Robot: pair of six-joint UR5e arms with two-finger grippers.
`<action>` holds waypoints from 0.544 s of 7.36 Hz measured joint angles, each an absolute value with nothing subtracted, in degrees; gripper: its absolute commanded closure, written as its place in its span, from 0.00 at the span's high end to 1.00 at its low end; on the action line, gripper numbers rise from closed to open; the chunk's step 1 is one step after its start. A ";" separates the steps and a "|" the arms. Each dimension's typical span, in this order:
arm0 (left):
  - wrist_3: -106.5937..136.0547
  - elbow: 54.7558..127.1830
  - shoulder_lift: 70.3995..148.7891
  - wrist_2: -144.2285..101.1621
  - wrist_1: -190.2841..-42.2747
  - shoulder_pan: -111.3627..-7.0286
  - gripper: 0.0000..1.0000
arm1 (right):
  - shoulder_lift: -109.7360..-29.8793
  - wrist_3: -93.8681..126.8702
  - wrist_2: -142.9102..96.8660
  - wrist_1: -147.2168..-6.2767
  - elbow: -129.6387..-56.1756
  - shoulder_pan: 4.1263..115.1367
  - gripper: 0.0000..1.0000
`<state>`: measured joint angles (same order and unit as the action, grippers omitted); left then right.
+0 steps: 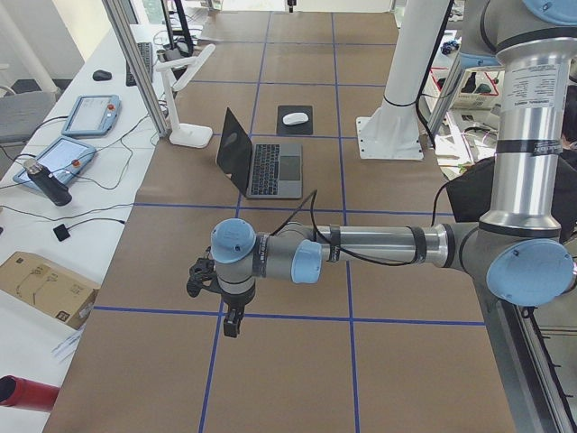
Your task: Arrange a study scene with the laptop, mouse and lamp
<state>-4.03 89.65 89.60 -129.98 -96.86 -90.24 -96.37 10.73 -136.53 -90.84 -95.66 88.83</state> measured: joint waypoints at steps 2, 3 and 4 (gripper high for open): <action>-3.89 89.76 89.61 -129.91 -96.34 -90.23 0.99 | -94.94 10.72 -136.55 -94.54 -96.64 88.67 1.00; -3.87 89.92 89.66 -129.91 -96.12 -90.23 0.99 | -94.95 10.72 -136.61 -94.90 -96.97 88.64 1.00; -3.87 90.04 89.70 -129.90 -96.03 -90.25 0.99 | -95.05 10.72 -136.77 -94.79 -97.16 88.61 1.00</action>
